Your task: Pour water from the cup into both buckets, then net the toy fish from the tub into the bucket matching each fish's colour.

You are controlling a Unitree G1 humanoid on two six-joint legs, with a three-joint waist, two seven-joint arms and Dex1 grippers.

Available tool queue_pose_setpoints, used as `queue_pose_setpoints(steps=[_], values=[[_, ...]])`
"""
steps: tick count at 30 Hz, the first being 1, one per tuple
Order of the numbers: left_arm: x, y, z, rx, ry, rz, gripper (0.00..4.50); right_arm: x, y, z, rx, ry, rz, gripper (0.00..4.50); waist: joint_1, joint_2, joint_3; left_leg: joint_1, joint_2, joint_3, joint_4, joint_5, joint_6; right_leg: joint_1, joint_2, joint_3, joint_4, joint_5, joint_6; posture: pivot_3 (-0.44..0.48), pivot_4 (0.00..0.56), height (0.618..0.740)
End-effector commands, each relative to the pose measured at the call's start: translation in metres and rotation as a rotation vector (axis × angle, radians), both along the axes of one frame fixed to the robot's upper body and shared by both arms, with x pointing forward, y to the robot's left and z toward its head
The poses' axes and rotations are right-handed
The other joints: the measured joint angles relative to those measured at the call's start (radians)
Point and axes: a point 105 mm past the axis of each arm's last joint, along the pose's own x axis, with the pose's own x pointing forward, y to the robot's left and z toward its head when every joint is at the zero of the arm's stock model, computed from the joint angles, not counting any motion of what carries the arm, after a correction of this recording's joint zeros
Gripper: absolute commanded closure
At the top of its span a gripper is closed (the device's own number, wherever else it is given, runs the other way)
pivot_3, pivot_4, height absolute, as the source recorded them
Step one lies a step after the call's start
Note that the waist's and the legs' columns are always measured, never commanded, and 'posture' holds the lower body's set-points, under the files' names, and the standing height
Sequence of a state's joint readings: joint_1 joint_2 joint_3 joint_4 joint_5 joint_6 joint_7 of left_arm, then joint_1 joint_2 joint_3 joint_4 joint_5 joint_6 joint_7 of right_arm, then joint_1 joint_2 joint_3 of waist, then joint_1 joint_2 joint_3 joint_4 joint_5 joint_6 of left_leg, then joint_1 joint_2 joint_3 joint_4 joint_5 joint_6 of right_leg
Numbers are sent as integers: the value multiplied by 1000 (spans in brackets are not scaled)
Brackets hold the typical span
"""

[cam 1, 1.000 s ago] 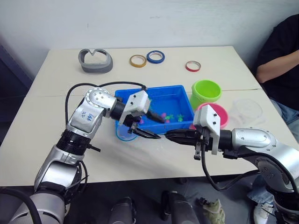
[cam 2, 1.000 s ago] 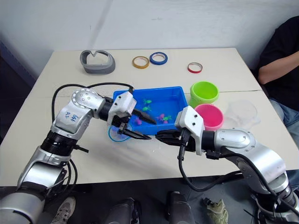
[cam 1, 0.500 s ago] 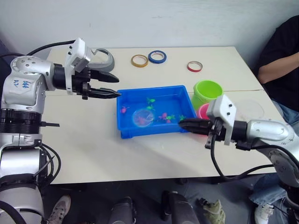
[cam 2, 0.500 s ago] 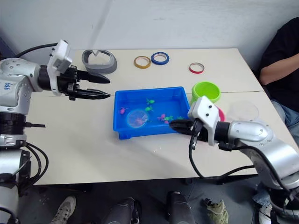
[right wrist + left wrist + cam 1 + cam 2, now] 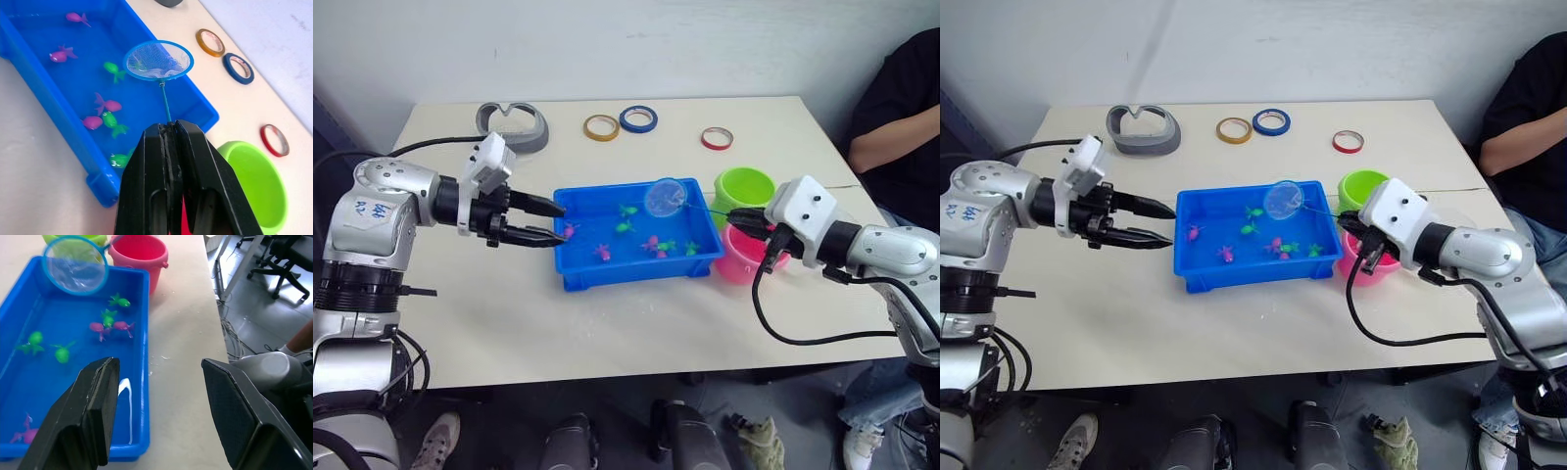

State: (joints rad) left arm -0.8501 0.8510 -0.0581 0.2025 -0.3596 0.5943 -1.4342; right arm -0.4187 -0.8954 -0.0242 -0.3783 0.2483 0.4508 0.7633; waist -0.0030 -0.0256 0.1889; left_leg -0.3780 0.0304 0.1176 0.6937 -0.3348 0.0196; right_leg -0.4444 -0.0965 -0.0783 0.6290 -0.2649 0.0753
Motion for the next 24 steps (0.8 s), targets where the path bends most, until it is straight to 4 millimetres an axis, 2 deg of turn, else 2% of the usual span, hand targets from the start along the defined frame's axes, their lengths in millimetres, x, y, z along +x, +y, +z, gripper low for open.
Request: queue_pose_setpoints(steps=[1,13,24], values=[[-8,0,6,12,-21,-23,1530,-2,-4,5,-83,-62,9,4500,1,0,0,0,0,0,0,0,0,0,0,0,0,0,0,0,150,713],[-10,-4,2,7,-19,-25,1530,-8,-11,-22,-276,-50,57,4500,1,0,0,0,0,0,1,0,0,0,0,0,0,0,0,0,150,713],[-11,-8,4,0,-17,-30,1530,-15,-12,-30,-328,-41,84,4500,1,0,0,0,0,0,2,0,0,0,0,1,1,0,0,0,150,713]])
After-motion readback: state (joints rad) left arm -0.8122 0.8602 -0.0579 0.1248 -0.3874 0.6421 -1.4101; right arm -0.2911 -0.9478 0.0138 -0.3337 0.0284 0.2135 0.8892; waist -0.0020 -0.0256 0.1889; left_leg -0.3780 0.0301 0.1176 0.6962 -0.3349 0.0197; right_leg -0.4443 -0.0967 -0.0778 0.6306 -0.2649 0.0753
